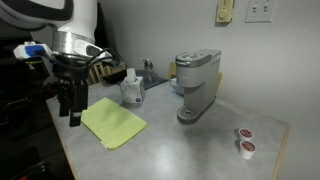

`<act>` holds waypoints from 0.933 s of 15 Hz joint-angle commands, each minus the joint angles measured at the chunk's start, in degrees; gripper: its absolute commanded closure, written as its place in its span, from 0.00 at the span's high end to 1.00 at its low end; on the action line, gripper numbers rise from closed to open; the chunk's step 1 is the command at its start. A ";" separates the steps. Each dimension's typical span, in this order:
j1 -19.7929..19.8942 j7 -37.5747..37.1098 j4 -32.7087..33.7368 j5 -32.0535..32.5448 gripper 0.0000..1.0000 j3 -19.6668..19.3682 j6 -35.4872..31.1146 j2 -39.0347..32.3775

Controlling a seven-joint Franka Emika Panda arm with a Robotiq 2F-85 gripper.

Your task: Fold the towel

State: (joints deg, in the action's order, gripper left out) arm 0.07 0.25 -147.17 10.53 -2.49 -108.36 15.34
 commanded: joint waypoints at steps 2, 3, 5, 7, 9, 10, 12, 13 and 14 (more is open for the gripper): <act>0.11 3.49 1.66 -1.13 1.00 0.16 -2.30 -5.61; 0.34 3.81 1.63 -0.79 1.00 0.06 -2.42 -5.36; 0.31 1.74 0.58 -0.28 1.00 0.62 -1.91 -4.26; 0.31 1.71 0.58 -0.28 1.00 0.62 -1.88 -4.16; 0.19 1.84 0.77 -0.85 1.00 0.61 -2.31 -5.33; 0.07 2.13 0.85 -1.14 1.00 0.61 -2.91 -5.98; -0.15 2.24 0.84 -2.18 1.00 0.66 -5.27 -8.23; -0.28 2.53 0.80 -3.02 1.00 0.72 -6.70 -9.16; -0.44 2.87 0.73 -3.79 1.00 0.88 -8.44 -10.31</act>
State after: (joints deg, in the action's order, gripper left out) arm -0.21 1.89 -146.80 8.97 -2.09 -112.57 9.22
